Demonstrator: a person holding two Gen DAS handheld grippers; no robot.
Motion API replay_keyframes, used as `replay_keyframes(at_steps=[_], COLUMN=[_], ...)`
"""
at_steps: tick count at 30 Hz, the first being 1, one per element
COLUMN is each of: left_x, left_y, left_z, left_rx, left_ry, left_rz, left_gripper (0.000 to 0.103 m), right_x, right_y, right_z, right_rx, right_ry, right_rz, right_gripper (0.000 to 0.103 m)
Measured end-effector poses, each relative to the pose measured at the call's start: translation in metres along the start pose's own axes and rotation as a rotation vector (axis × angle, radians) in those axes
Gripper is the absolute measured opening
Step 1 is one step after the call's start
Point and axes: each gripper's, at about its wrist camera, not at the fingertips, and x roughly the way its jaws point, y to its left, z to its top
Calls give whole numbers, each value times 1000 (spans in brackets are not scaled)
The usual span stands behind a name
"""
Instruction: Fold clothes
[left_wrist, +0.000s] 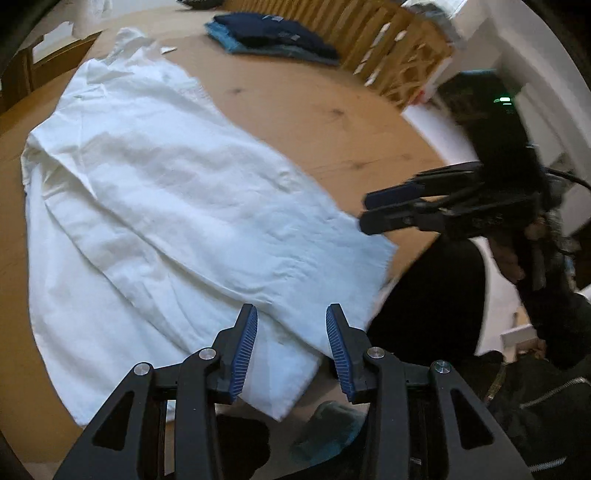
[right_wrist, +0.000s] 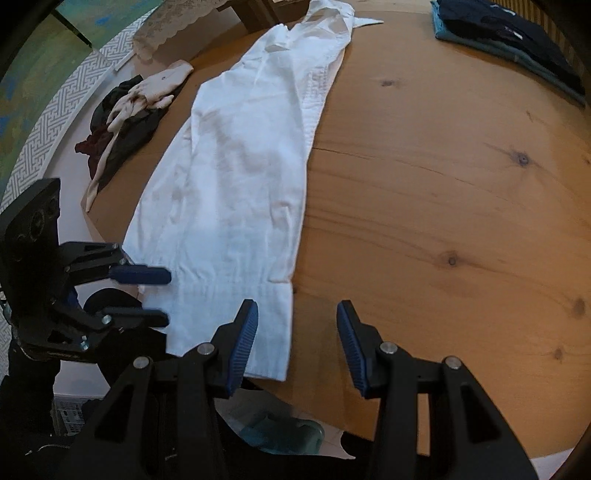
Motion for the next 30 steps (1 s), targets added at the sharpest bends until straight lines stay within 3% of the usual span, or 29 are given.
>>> replay_keyframes(at_steps=[7, 9, 12, 15, 21, 25, 30], left_x=[3, 5, 4, 2, -16, -37, -24], left_y=[11, 11, 10, 7, 6, 7, 21], left_z=[3, 4, 2, 5, 3, -5, -13], left_rx=[-77, -73, -47, -29, -14, 26, -36], left_ry=[6, -3, -20, -34, -74, -86, -55], left_rz=[24, 29, 22, 7, 8, 71, 44], left_gripper=[37, 33, 17, 11, 11, 11, 11], right_x=[14, 18, 20, 15, 7, 5, 17], right_y=[4, 8, 10, 7, 20, 41, 53], right_z=[11, 11, 12, 15, 17, 16, 16], right_rx=[-49, -66, -83, -62, -64, -109, -142], right_ry=[6, 24, 20, 20, 21, 30, 62], right_rz=[78, 99, 81, 113, 128, 125, 47], right_gripper=[42, 23, 16, 11, 10, 10, 10])
